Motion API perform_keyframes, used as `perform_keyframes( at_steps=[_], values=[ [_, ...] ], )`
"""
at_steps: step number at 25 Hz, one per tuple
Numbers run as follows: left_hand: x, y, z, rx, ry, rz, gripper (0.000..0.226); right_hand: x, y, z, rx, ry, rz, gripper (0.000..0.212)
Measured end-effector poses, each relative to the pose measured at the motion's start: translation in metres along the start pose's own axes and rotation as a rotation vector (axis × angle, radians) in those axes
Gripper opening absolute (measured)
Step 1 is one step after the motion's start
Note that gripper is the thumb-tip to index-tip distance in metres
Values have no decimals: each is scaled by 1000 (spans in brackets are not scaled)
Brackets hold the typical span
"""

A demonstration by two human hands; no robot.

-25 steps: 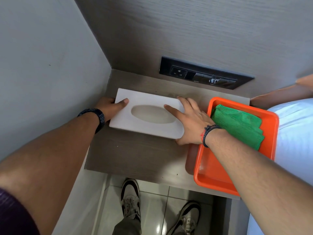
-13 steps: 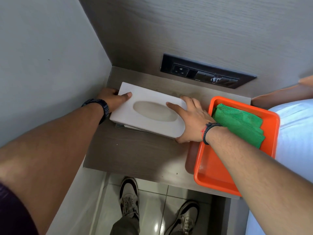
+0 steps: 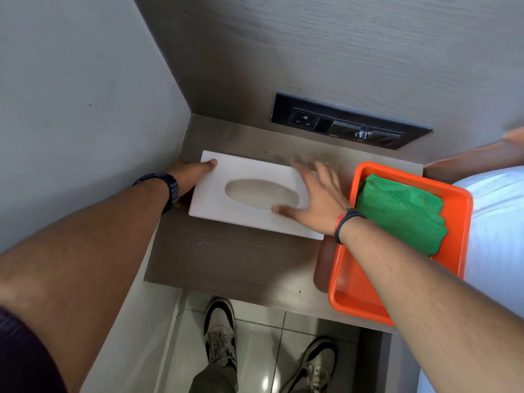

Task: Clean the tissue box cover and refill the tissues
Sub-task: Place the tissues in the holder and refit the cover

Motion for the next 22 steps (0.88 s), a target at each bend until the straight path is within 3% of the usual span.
perform_keyframes(
  at_steps=[3,6,8,13,19,22],
  values=[
    [3,-2,6,32,27,60,50,12,-3,6,297,211,436,98],
    [10,0,11,-18,24,156,37,19,10,10,502,121,646,95],
    [15,3,10,-48,16,172,39,21,15,9,583,98,660,97],
    [19,8,10,22,70,155,83,28,21,7,577,131,666,101],
    [26,13,9,-20,92,168,88,34,27,6,639,171,645,107],
    [27,12,9,-72,104,178,81,36,33,8,714,210,597,70]
  ],
)
Point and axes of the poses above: each hand's wrist, its own x-axis towards the middle knuckle, its own z-axis out of the palm, y = z × x, the point moved 1 cm from there along x, towards the middle knuckle, and after that the axes turned 7 degrees about y, right-handed, at the moved point
